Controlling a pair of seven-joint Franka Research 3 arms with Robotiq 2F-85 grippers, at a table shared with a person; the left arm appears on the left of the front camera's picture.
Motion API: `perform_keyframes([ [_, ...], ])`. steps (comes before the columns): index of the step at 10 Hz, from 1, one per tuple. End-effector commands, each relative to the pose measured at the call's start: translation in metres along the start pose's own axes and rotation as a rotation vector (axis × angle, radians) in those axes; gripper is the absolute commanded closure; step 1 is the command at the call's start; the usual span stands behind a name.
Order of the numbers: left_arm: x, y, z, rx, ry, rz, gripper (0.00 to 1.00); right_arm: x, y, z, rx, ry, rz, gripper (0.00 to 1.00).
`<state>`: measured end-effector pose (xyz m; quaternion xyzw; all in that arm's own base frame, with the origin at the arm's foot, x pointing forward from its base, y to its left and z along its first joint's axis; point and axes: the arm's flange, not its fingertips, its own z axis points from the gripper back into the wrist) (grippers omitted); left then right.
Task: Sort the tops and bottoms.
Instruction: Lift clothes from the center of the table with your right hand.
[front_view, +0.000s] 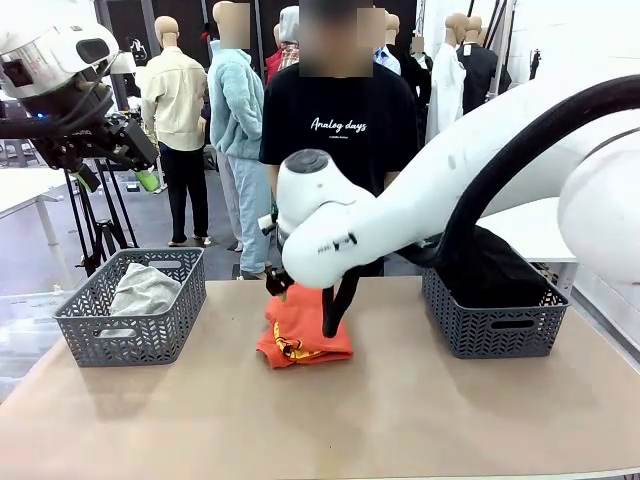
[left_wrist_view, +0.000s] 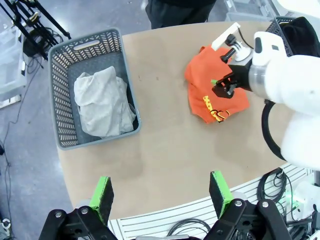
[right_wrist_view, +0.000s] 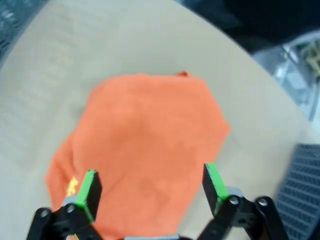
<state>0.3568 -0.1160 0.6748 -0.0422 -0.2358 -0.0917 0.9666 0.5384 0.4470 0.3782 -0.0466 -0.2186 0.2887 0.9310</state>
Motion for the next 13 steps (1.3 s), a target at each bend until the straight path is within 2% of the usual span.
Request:
perform_keyframes([
  [1,0.000,0.002,0.001,-0.012,-0.001,-0.015,0.00,0.020,0.006,-0.020,-0.081,0.085,-0.066,0.00],
  [4,0.000,0.002,0.001,-0.012,-0.001,-0.015,0.00,0.034,0.003,-0.044,-0.022,0.127,-0.146,0.00],
  [8,0.000,0.002,0.001,-0.012,-0.001,-0.015,0.00,0.051,-0.008,-0.044,0.015,0.167,-0.324,0.00],
  [10,0.000,0.002,0.001,-0.012,-0.001,-0.015,0.00,0.060,-0.013,-0.030,0.001,0.208,-0.417,0.00],
  [13,0.000,0.002,0.001,-0.012,-0.001,-0.015,0.00,0.054,-0.015,-0.034,0.005,0.274,-0.463,0.00],
])
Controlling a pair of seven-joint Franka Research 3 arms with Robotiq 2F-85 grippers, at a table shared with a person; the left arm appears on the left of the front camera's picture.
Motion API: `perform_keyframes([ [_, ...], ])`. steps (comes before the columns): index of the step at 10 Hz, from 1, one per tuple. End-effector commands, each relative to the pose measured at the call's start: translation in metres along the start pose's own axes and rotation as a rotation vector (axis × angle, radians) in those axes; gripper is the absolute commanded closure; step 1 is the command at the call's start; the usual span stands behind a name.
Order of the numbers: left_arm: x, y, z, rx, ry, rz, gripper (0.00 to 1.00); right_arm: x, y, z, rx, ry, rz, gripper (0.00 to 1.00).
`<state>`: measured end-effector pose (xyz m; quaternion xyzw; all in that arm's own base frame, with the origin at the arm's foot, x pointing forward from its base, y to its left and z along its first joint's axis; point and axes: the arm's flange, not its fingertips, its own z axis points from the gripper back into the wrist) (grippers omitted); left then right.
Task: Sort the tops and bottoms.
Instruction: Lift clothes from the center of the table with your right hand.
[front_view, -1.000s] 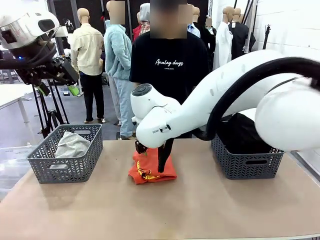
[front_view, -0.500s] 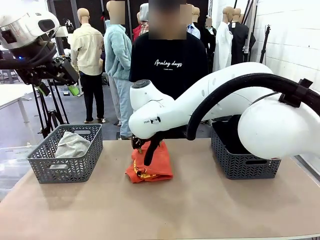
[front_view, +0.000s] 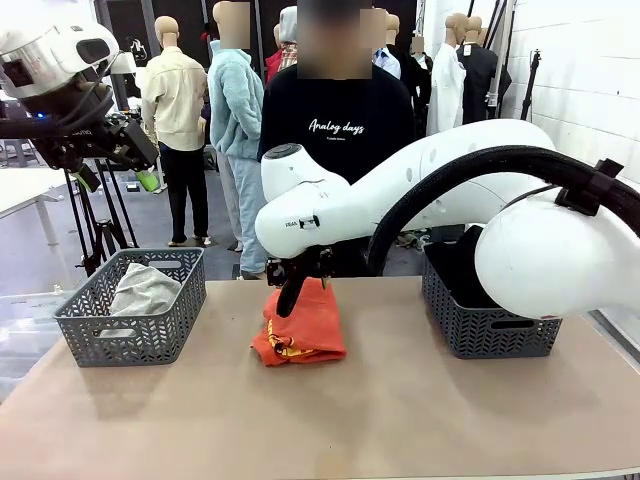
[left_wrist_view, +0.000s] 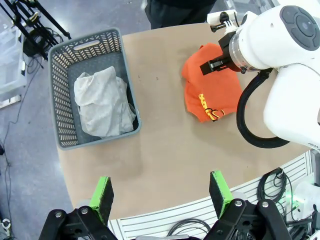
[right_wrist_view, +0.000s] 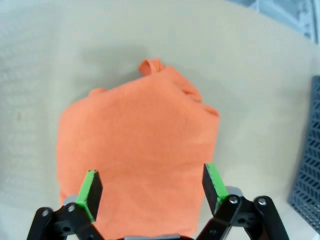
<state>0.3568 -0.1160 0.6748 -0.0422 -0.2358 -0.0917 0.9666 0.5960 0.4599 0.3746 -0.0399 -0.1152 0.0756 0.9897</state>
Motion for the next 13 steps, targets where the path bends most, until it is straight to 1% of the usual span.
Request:
perform_keyframes([
  [1,0.000,0.002,0.001,-0.012,-0.001,-0.015,0.00,0.002,0.007,-0.007,0.023,0.054,-0.044,0.00],
  [2,0.000,0.002,0.001,-0.012,-0.001,-0.015,0.00,0.000,0.009,-0.005,0.019,0.045,-0.081,0.00],
  [3,0.000,0.002,0.001,-0.012,-0.001,-0.015,0.00,-0.004,0.010,-0.003,0.034,0.059,-0.081,0.00],
  [5,0.000,0.002,0.001,-0.012,-0.001,-0.015,0.00,-0.005,0.003,-0.015,0.047,0.103,-0.103,0.00],
  [6,0.000,0.002,0.001,-0.012,-0.001,-0.015,0.00,-0.005,0.001,-0.018,0.056,0.099,-0.099,0.00],
  [8,0.000,0.002,0.001,-0.012,-0.001,-0.015,0.00,-0.004,-0.006,-0.032,0.056,0.128,-0.109,0.00],
  [12,0.000,0.002,0.001,-0.012,-0.001,-0.015,0.00,-0.006,-0.005,-0.047,0.065,0.153,-0.084,0.00],
  [13,0.000,0.002,0.001,-0.012,-0.001,-0.015,0.00,-0.008,-0.003,-0.048,0.069,0.158,-0.051,0.03],
])
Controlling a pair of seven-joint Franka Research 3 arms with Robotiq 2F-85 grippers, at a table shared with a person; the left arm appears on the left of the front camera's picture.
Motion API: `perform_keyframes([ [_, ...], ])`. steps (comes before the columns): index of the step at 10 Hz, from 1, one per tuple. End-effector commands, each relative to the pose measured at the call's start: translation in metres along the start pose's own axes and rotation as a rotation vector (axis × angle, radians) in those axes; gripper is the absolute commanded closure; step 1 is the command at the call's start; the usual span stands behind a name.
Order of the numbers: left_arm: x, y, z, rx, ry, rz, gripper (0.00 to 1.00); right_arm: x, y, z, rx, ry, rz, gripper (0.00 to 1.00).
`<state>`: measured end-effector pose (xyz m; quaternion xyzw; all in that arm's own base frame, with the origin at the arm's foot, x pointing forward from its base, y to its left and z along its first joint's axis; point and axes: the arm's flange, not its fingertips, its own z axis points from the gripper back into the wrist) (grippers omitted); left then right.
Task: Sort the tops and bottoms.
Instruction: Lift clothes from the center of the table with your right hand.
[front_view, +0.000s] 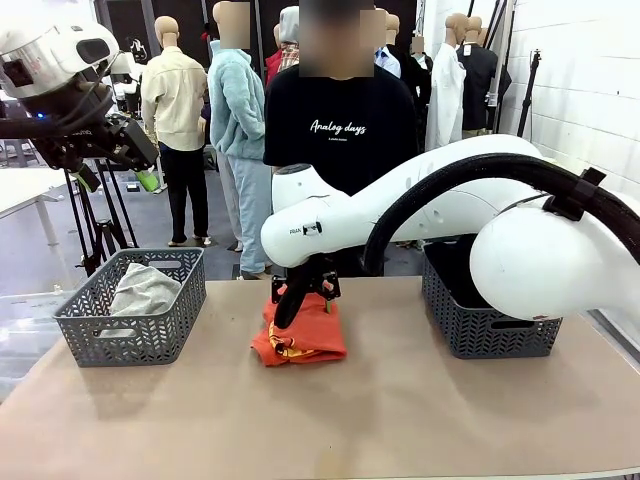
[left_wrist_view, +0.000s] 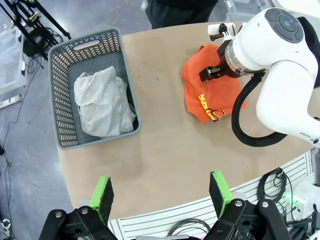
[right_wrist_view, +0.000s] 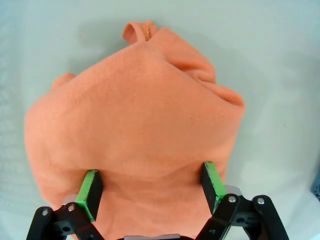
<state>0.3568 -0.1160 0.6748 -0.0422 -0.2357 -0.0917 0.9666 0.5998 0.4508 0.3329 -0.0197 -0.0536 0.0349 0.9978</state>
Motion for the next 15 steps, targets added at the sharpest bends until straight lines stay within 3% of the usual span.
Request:
perform_keyframes([
  [1,0.0002,0.0025,0.0009,-0.012,-0.001,-0.015,0.00,-0.0013,0.0026,-0.0044,0.019,0.036,0.049,0.21],
  [5,0.0002,0.0025,0.0009,-0.012,-0.001,-0.015,0.00,-0.0029,-0.0005,-0.0092,0.012,0.081,0.030,0.99],
  [15,0.0002,0.0025,0.0009,-0.012,-0.001,-0.015,0.00,-0.0043,-0.0021,-0.0066,0.033,0.076,0.027,1.00],
])
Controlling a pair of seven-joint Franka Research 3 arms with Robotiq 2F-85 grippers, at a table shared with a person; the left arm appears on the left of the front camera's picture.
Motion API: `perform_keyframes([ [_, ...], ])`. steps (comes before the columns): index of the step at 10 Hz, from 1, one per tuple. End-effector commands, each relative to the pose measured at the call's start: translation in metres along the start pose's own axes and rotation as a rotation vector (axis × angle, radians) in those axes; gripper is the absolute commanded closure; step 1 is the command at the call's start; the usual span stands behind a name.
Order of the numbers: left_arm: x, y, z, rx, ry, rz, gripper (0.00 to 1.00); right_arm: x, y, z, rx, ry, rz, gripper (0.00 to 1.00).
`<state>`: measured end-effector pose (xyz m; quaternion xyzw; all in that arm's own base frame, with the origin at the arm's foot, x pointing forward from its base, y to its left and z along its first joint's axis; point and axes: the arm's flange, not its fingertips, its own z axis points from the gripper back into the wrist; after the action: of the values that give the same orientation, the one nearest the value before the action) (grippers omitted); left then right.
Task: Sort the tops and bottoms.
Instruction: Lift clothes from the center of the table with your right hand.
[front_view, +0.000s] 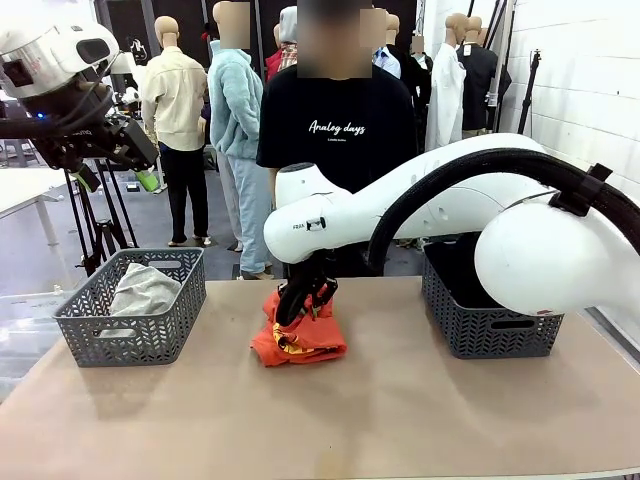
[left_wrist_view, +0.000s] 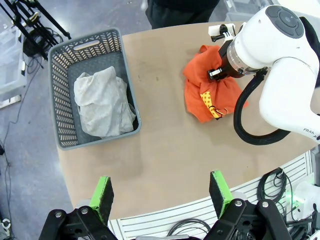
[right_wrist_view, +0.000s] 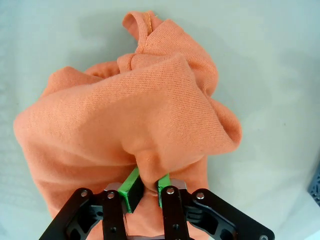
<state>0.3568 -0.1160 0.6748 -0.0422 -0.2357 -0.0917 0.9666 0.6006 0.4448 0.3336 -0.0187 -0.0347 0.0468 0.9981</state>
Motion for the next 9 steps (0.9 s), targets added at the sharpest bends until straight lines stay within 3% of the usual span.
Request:
perform_keyframes([
  [1,0.000,0.002,0.001,-0.012,-0.001,-0.014,0.00,-0.007,0.004,-0.002,0.025,0.027,0.017,1.00],
  [5,0.000,0.002,0.001,-0.012,-0.001,-0.014,0.00,-0.011,0.004,0.005,0.013,0.027,0.015,1.00],
  [9,0.000,0.002,0.001,-0.012,-0.001,-0.014,0.00,-0.019,0.006,0.025,-0.012,-0.021,-0.011,0.25],
])
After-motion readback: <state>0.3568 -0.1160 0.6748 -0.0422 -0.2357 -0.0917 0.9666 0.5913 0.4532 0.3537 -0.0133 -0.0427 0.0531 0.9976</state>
